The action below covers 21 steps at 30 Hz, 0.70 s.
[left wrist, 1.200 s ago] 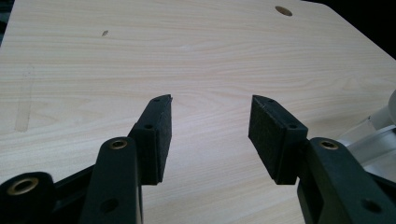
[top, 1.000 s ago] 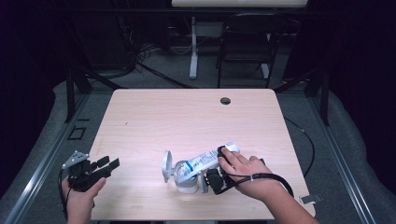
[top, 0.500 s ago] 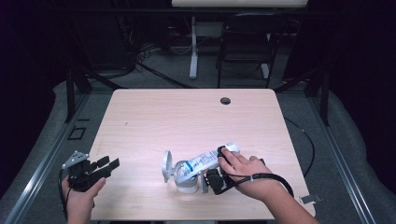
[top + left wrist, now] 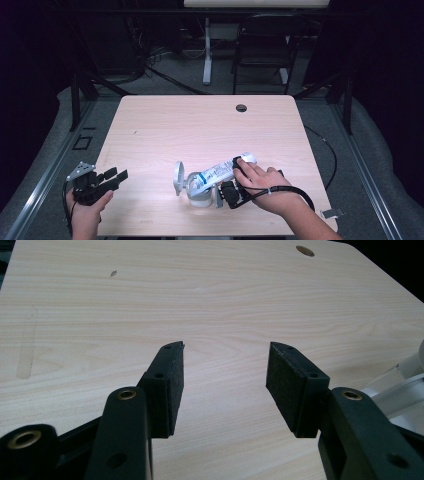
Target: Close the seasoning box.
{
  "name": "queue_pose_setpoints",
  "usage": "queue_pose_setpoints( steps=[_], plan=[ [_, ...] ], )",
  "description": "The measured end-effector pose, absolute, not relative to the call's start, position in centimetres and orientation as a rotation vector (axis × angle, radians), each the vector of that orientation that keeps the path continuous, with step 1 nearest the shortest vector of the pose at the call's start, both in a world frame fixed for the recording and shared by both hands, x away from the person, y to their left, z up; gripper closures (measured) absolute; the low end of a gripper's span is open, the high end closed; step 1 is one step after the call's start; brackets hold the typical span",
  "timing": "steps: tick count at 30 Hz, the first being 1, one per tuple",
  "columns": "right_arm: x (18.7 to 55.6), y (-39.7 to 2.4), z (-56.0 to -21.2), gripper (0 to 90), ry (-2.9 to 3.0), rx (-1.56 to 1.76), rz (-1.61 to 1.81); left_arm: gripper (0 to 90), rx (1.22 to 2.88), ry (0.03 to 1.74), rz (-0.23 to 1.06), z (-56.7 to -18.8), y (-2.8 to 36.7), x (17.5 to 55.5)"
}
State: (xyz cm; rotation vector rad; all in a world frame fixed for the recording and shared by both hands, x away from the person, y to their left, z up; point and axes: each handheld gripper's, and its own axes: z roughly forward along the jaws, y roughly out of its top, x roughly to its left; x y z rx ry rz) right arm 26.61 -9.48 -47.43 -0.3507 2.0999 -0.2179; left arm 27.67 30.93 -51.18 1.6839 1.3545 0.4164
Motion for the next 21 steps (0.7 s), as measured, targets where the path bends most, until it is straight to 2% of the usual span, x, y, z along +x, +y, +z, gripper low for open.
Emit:
queue_pose_setpoints(
  steps=[21],
  plan=[
    [26.65, -9.52, -47.54, 46.2, 2.104, -0.350, -0.202, 49.7, 1.688, 1.352, 0.414, -51.14, 30.92, 27.68]
  ],
)
